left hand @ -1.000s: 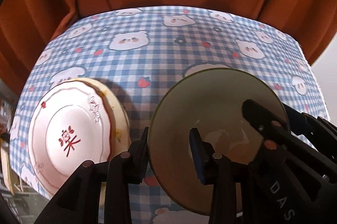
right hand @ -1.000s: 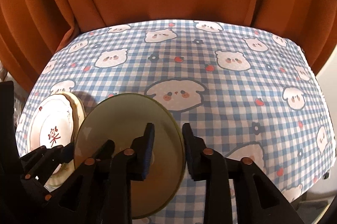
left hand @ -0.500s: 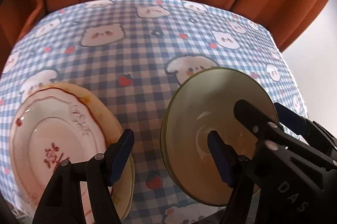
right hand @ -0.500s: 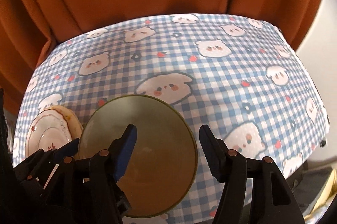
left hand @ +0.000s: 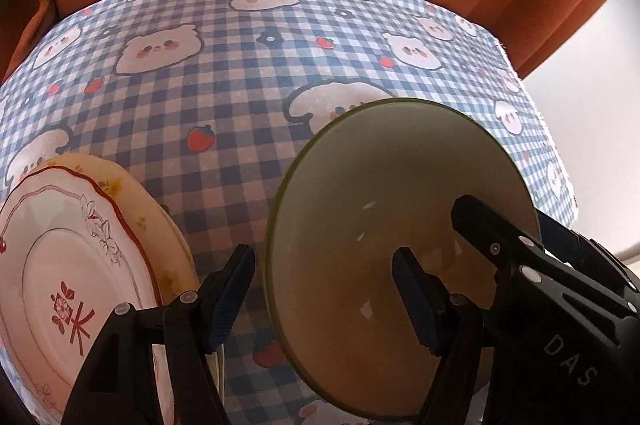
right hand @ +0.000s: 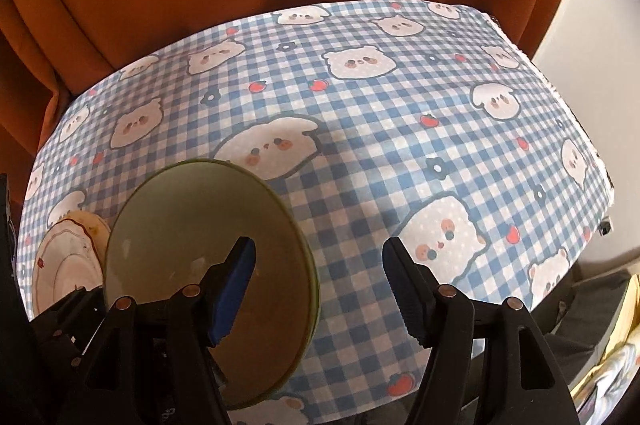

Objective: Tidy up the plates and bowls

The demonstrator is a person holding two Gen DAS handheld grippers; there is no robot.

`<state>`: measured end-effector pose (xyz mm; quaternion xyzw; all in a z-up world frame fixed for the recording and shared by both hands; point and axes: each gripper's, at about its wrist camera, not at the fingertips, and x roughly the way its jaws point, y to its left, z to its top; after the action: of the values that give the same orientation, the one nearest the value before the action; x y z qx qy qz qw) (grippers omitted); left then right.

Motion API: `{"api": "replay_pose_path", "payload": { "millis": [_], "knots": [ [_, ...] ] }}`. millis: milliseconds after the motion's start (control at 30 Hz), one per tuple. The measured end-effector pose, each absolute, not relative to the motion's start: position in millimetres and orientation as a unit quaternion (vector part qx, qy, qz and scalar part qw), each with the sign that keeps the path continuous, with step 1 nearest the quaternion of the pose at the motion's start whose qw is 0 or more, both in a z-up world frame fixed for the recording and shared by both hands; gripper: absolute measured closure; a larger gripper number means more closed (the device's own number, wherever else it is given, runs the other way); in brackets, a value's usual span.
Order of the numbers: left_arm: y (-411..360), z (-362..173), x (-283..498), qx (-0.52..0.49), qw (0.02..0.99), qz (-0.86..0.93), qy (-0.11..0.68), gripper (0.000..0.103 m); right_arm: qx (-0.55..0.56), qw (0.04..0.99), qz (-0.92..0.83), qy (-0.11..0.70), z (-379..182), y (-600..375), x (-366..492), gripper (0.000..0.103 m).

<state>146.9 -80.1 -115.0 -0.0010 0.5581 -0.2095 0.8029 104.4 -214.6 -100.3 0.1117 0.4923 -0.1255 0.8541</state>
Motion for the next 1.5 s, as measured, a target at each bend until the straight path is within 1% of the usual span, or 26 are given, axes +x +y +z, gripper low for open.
{"api": "replay_pose_path", "payload": {
  "millis": [467, 533, 567, 600, 667, 700, 733, 767, 800, 900, 967, 1233, 1500],
  "knots": [
    [-90, -116, 141, 0.013, 0.815, -0.123, 0.566, 0.034, 0.167, 0.831, 0.001, 0.53, -134, -240, 128, 0.035],
    [-93, -114, 140, 0.02, 0.818, -0.111, 0.565, 0.035, 0.181, 0.826, 0.018, 0.534, -137, -243, 130, 0.039],
    [-95, -114, 139, 0.024, 0.819, -0.107, 0.564, 0.035, 0.19, 0.822, 0.027, 0.536, -138, -244, 131, 0.045],
    [-96, -113, 139, 0.028, 0.819, -0.104, 0.563, 0.036, 0.197, 0.818, 0.034, 0.539, -140, -244, 131, 0.05],
    [-99, -112, 138, 0.027, 0.82, -0.104, 0.562, 0.043, 0.207, 0.811, 0.051, 0.544, -141, -245, 133, 0.054],
    [-101, -111, 137, 0.027, 0.82, -0.103, 0.562, 0.045, 0.208, 0.81, 0.057, 0.545, -142, -245, 134, 0.059],
    [-102, -111, 137, 0.027, 0.82, -0.102, 0.563, 0.046, 0.212, 0.807, 0.068, 0.547, -142, -244, 135, 0.062],
    [-102, -110, 137, 0.025, 0.82, -0.099, 0.564, 0.046, 0.215, 0.804, 0.077, 0.549, -141, -244, 136, 0.068],
    [-103, -110, 137, 0.024, 0.82, -0.098, 0.564, 0.046, 0.215, 0.803, 0.084, 0.55, -141, -243, 137, 0.069],
    [-105, -109, 134, 0.027, 0.822, -0.084, 0.562, 0.047, 0.204, 0.802, 0.091, 0.554, -139, -241, 138, 0.069],
    [-109, -107, 132, 0.037, 0.824, -0.074, 0.561, 0.051, 0.192, 0.803, 0.093, 0.556, -138, -240, 139, 0.069],
    [-113, -107, 123, 0.019, 0.824, -0.053, 0.564, 0.052, 0.142, 0.814, 0.098, 0.555, -132, -237, 139, 0.069],
    [-119, -81, 113, 0.017, 0.842, -0.048, 0.537, 0.051, 0.132, 0.826, 0.102, 0.538, -109, -245, 130, 0.068]
  ]
}}
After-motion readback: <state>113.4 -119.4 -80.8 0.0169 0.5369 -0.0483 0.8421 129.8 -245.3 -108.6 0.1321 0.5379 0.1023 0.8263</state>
